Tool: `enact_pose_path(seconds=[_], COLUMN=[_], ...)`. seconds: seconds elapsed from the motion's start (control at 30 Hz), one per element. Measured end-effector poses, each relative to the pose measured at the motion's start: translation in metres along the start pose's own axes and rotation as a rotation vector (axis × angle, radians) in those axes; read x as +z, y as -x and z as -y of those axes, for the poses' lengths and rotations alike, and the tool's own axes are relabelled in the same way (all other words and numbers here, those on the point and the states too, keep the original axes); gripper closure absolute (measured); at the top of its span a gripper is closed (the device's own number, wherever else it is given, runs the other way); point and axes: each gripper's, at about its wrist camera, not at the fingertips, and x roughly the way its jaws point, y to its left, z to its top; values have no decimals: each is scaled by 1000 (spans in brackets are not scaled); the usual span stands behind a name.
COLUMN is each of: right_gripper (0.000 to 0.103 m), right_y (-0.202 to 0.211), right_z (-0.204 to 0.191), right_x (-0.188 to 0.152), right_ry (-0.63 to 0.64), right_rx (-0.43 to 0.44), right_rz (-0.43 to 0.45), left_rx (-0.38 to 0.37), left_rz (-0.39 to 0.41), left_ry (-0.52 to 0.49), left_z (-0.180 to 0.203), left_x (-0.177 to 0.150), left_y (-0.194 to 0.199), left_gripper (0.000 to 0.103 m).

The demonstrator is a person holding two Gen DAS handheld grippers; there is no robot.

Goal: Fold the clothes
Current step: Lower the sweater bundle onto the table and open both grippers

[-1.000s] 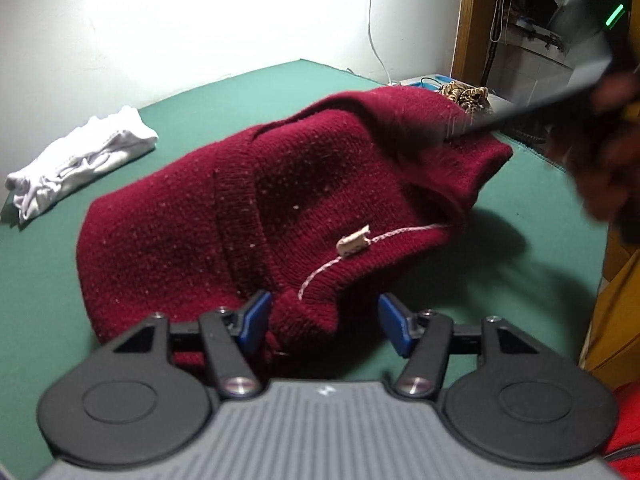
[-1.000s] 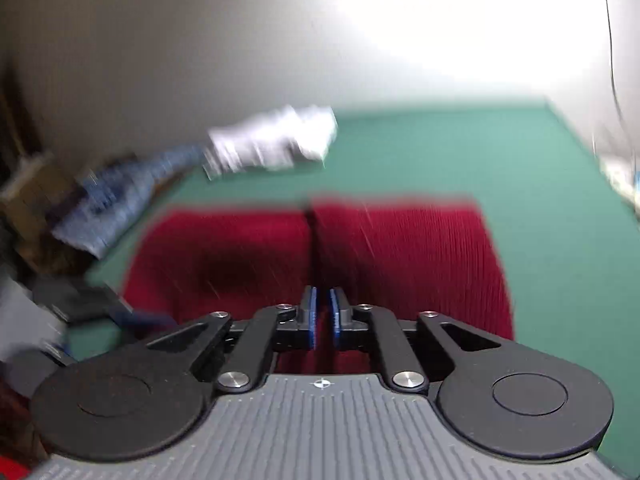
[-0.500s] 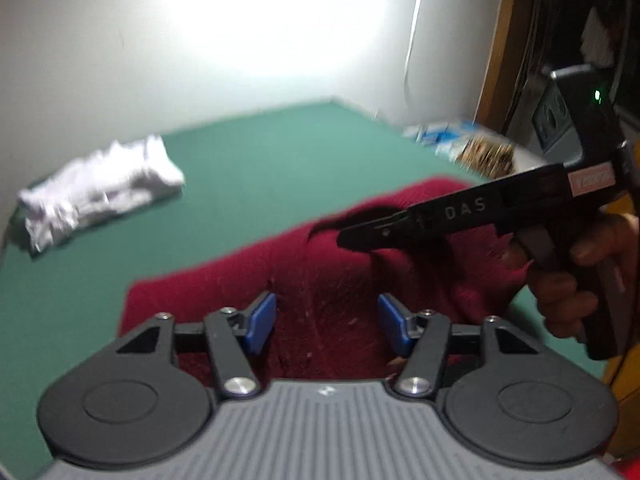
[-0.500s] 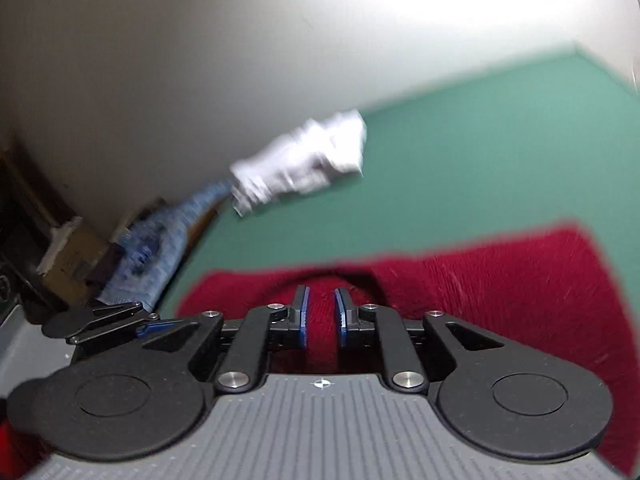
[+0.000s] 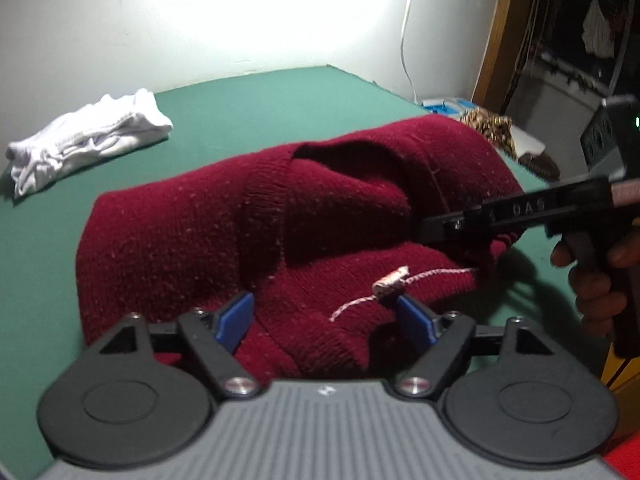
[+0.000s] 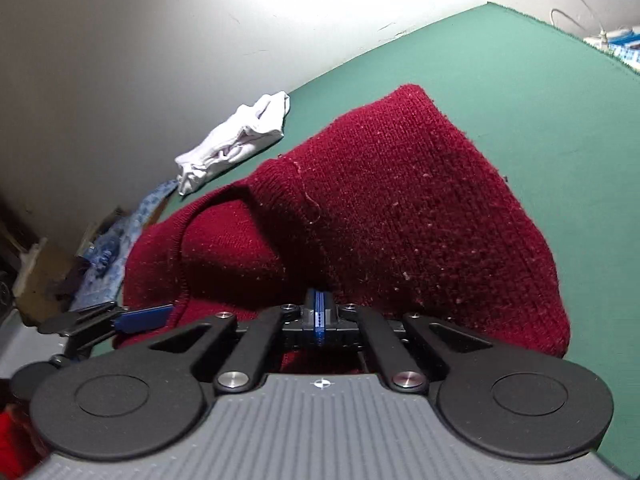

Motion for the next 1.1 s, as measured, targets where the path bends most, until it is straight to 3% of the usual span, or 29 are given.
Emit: enact_pose_path(seconds=[0.03,0.13,0.2,0.27,0.3,0.37,0.43,0.57,0.63,0.67,0.73,0.77,0.9,1.1], right_gripper=[99,91,90,96,103,100,94,88,89,89,89,89,90,89], right_y=[3,29,40,36,34,39,45,38,23,12,-16,-24,-29,-19], right_z=[1,1,4,15,21,21,14,9,6,3,-1,4,32,33], right_x=[3,5,1,-4,-7,-3,9,41,55,59,60,58,59,63], right_ry=[-38,-43,-31,-69,-96,-125,-110,-89,-20,37,158,172,139,230], right_rx=[13,27,-34,-79,-86,-68,-40,-15,-66,-126,-277,-294,-250,-225], right_rz=[-6,78,132,117,113,128,190,278,307,297,214,187,147,118], left_rx=[-7,-36,-17,21,40,58,45,109,156,173,210,226,288,400], left_rz=[0,48,66,54,37,21,67,199,176,133,74,75,69,25], left_ry=[-6,7,47,109,130,160,183,167,206,239,282,277,243,225], left_z=[1,1,-2,-9,-12,-16,-19,-22,-32,-38,-45,-43,-25,-12], left_x=[3,8,8,5,4,5,12,34,40,41,41,38,34,45], left_y=[3,22,27,23,19,19,32,46,28,15,-6,-8,-14,-18], left_gripper=[27,28,29,28,33,39,37,18,24,37,38,36,26,25])
